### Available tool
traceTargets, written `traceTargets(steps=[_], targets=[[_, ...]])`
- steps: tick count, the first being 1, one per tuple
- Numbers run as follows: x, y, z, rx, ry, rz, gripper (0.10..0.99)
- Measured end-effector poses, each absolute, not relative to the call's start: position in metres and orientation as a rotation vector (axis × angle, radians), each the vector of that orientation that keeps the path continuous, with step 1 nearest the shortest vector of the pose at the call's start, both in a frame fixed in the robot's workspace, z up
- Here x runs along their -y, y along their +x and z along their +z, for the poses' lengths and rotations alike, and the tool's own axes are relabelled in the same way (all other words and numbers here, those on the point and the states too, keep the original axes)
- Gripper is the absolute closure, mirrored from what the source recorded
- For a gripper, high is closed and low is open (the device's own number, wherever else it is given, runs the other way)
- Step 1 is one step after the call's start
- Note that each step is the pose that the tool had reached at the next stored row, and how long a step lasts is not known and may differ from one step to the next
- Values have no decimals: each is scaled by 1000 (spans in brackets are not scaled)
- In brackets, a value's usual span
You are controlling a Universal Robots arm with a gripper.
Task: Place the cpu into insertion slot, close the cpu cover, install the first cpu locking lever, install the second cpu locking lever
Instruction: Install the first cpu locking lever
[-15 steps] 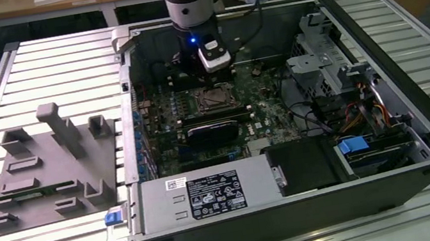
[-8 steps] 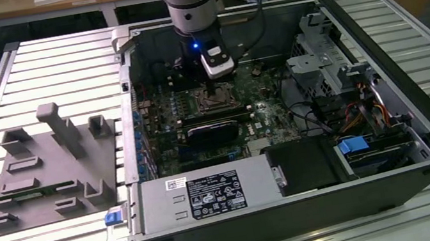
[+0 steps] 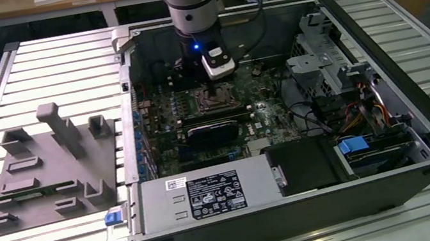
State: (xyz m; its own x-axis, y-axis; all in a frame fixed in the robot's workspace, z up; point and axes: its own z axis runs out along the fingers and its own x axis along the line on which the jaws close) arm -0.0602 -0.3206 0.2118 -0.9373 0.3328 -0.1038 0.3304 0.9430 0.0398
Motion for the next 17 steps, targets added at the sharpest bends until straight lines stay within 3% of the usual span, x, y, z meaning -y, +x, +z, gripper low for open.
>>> traceTargets(steps=[17], targets=[[321,-56,221,-3005,409,36,984]])
